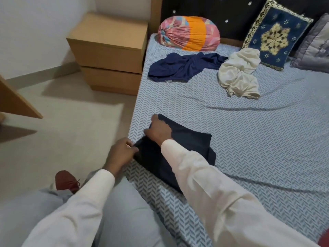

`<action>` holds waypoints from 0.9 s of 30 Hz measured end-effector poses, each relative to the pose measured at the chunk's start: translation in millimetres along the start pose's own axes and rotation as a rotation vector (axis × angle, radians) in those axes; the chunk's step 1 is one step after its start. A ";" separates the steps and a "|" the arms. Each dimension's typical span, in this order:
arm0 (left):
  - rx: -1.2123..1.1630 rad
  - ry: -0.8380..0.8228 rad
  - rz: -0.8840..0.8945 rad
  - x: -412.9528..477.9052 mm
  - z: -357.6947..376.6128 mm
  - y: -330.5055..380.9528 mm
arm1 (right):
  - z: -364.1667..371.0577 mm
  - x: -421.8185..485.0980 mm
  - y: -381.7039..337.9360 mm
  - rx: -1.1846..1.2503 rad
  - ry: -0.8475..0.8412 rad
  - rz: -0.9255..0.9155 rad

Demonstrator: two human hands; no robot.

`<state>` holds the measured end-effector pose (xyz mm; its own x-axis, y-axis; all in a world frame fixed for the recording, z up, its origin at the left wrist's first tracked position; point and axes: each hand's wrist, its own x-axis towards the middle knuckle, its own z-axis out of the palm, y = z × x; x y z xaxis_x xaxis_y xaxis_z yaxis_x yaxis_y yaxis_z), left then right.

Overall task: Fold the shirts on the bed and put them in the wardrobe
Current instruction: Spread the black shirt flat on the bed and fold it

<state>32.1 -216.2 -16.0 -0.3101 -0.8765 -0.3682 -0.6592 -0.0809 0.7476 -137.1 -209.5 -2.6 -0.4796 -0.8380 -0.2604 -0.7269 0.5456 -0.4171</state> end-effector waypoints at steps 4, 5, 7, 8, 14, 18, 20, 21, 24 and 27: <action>0.263 0.171 -0.036 4.3 -21.0 -3.3 | 8.0 12.6 -9.7 0.082 -0.129 -0.055; 0.350 0.190 -0.026 2.3 -15.9 -4.4 | 6.2 13.3 0.6 0.086 -0.180 -0.109; 0.456 0.209 0.052 -6.0 1.9 -3.1 | -3.2 11.0 32.4 0.049 -0.254 -0.241; 0.448 0.189 0.114 -13.9 14.1 0.0 | -10.3 7.6 51.3 0.021 -0.274 -0.307; 0.510 -0.178 0.461 -87.2 100.3 28.1 | -58.3 -5.0 168.6 -0.140 -0.254 -0.336; 0.797 -0.214 0.490 -109.8 135.6 28.1 | -79.9 -5.8 207.9 -0.309 -0.299 -0.245; 0.844 -0.165 0.469 -113.6 142.8 26.1 | -83.0 -12.1 217.2 -0.465 -0.329 -0.268; 0.855 -0.145 0.458 -115.1 145.6 24.3 | -80.3 -14.4 222.4 -0.514 -0.306 -0.293; 0.876 -0.085 0.437 -117.9 151.3 18.1 | -66.6 -20.0 233.0 -0.545 -0.173 -0.359; 0.864 0.000 0.473 -116.1 155.7 8.3 | -58.8 -20.7 232.1 -0.538 -0.094 -0.374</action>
<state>-44.0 -41.2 -53.1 -0.6708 -0.7292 -0.1352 -0.7412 0.6528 0.1566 -324.7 -64.9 -42.9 -0.1198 -0.9560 -0.2677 -0.9919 0.1264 -0.0077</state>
